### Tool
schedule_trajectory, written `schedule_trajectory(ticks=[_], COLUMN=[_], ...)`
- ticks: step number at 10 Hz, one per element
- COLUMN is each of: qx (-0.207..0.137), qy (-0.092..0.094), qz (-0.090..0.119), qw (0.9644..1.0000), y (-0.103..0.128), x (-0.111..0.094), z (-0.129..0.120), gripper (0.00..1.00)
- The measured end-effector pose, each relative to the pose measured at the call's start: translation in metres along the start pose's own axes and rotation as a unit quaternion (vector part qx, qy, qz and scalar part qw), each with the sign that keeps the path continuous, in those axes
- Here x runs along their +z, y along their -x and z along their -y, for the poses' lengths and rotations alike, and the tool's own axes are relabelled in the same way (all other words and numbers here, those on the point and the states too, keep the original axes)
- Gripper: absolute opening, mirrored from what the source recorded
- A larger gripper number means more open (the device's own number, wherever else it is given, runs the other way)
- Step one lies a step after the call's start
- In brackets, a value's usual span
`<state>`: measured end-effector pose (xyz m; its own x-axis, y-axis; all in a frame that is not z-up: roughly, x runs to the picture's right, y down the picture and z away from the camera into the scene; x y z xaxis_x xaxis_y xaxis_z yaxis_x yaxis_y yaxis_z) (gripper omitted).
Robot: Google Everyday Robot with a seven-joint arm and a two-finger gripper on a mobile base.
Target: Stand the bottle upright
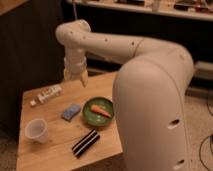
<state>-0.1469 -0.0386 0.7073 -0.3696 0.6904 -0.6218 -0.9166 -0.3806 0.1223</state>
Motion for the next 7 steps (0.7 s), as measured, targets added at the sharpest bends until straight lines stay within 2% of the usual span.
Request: schedule_trajectory(ticks=[2, 7], qx=[0.037, 0.043], qy=[0.011, 0.013], qz=[0.009, 0.007], qw=[0.9992, 0.9990], y=[-0.004, -0.008], x=[0.010, 0.014], z=[0.005, 0.002], gripper=[0.65, 0.65])
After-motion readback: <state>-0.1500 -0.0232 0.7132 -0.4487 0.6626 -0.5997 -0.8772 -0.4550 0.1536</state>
